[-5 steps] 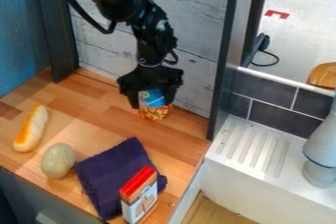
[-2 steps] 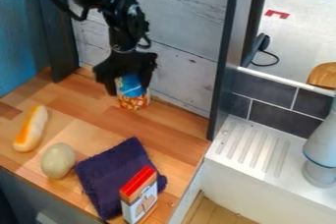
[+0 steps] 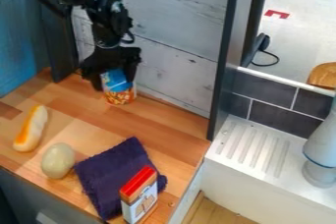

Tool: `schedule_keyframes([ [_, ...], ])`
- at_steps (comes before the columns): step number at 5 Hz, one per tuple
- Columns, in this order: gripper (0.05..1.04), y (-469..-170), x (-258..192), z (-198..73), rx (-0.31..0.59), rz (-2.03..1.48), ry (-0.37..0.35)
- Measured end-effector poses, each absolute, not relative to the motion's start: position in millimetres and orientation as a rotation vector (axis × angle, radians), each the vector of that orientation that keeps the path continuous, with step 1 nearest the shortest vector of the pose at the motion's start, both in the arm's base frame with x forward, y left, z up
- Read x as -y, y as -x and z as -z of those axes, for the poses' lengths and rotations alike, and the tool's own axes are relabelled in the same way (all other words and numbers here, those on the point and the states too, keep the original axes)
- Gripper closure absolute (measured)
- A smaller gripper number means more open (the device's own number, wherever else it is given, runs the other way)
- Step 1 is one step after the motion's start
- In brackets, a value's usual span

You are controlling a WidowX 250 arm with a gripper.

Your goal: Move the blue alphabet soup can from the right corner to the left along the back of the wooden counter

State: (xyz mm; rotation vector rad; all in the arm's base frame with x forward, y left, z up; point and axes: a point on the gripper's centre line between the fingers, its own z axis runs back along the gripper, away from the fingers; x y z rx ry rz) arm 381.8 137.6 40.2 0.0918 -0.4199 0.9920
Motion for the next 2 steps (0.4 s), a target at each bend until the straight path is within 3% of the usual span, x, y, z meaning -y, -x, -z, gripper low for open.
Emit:
schedule_keyframes([
  [2,0.083,-378,-157,-36,0.418,-1.009,-0.133],
])
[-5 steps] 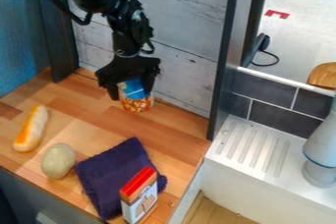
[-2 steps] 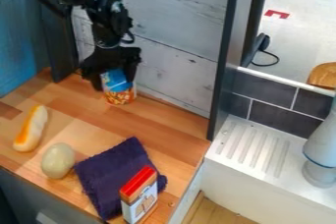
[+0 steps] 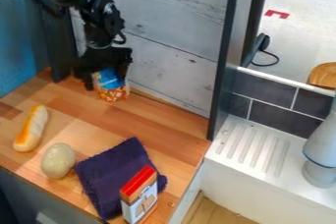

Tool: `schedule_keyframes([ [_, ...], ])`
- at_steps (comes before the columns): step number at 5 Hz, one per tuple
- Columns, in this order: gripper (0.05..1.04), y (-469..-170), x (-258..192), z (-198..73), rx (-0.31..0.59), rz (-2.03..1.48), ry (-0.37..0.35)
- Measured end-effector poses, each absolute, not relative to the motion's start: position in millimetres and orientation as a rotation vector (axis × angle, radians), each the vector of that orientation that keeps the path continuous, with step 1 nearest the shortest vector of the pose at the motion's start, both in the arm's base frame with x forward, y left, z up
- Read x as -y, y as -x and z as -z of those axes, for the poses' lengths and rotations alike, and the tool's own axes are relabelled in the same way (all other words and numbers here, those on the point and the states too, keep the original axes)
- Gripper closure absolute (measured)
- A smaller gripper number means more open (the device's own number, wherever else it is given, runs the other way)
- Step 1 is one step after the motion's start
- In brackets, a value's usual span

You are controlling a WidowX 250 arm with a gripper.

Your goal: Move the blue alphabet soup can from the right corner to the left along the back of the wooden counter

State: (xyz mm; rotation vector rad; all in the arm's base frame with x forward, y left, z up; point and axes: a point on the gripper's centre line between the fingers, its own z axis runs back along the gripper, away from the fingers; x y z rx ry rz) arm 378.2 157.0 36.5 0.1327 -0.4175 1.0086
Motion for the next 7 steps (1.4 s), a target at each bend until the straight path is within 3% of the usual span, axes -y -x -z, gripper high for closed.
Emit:
schedule_keyframes([
  [4,0.083,-363,-187,-35,0.385,-1.071,-0.187],
  [5,0.083,-366,-164,-76,0.417,-1.066,-0.149],
  [6,0.083,-356,-119,-125,0.424,-1.038,-0.155],
  [7,0.083,-313,-92,-157,0.322,-1.073,-0.188],
])
